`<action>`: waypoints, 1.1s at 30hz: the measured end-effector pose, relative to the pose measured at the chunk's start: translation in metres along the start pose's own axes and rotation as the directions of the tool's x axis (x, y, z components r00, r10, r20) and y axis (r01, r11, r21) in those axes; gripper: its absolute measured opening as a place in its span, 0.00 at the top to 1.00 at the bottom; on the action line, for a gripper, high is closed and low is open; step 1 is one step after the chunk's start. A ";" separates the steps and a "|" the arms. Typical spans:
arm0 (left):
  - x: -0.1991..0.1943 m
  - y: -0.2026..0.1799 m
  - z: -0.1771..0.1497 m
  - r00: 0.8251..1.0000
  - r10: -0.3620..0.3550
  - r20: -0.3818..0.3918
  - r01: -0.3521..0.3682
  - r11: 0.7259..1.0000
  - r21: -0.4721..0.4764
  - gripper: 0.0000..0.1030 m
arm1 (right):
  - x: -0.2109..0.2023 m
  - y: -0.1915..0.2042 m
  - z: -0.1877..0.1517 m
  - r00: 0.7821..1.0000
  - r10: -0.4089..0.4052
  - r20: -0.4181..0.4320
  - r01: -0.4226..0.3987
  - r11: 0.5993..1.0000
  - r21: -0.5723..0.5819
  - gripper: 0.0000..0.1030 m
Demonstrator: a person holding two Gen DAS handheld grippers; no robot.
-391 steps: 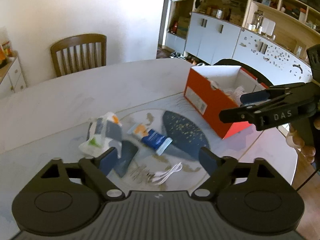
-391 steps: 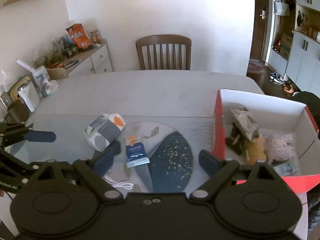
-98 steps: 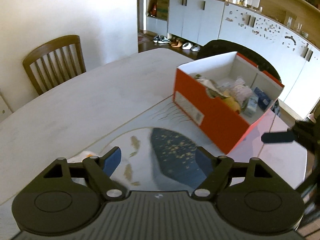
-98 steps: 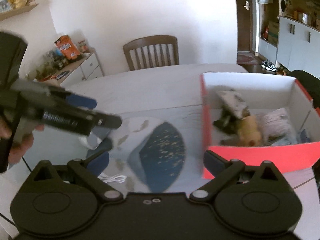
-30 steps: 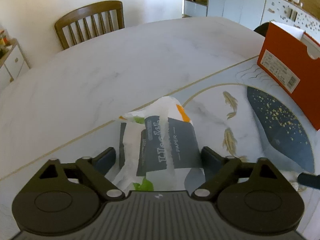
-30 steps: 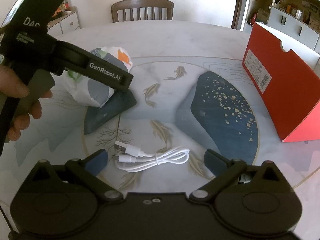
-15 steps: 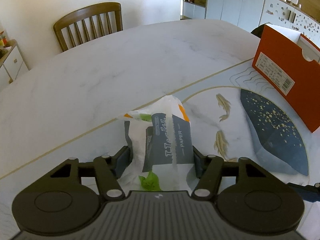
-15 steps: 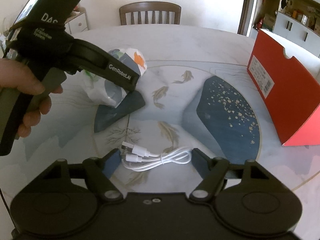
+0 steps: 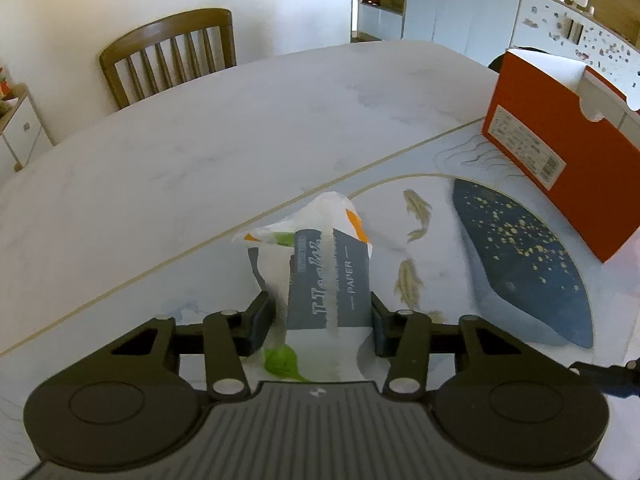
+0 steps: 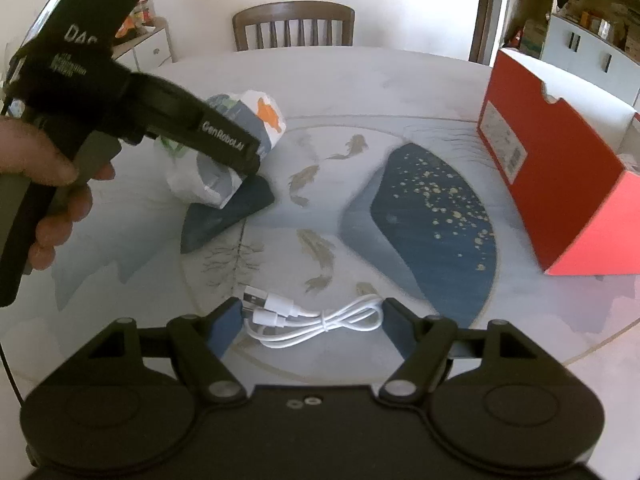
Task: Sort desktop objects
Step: 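Grasp the white-grey tissue pack with the left gripper while the right gripper grasps the white cable, then carry the tissue pack and white cable over the red box with both grippers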
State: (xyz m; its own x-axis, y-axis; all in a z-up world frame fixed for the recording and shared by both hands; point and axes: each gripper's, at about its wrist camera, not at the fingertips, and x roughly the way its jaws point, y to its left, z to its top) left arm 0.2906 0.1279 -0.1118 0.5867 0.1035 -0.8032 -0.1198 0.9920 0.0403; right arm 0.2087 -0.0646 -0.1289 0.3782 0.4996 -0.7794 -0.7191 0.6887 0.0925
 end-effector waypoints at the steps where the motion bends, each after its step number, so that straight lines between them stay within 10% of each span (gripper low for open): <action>1: -0.001 -0.001 0.000 1.000 -0.004 -0.001 0.004 1.000 -0.004 0.55 | -0.002 -0.002 0.000 1.000 0.000 0.001 0.000 1.000 0.003 0.27; 33: -0.086 -0.071 -0.015 0.990 -0.138 0.017 0.137 0.990 0.018 0.55 | -0.078 -0.080 -0.005 0.998 0.003 0.063 -0.010 0.993 0.115 0.27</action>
State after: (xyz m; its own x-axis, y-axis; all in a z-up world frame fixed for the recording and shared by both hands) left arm 0.2363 0.0475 -0.0546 0.6109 -0.0328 -0.7910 -0.0241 0.9979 -0.0600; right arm 0.2341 -0.1616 -0.0787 0.4120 0.5336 -0.7386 -0.6514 0.7393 0.1707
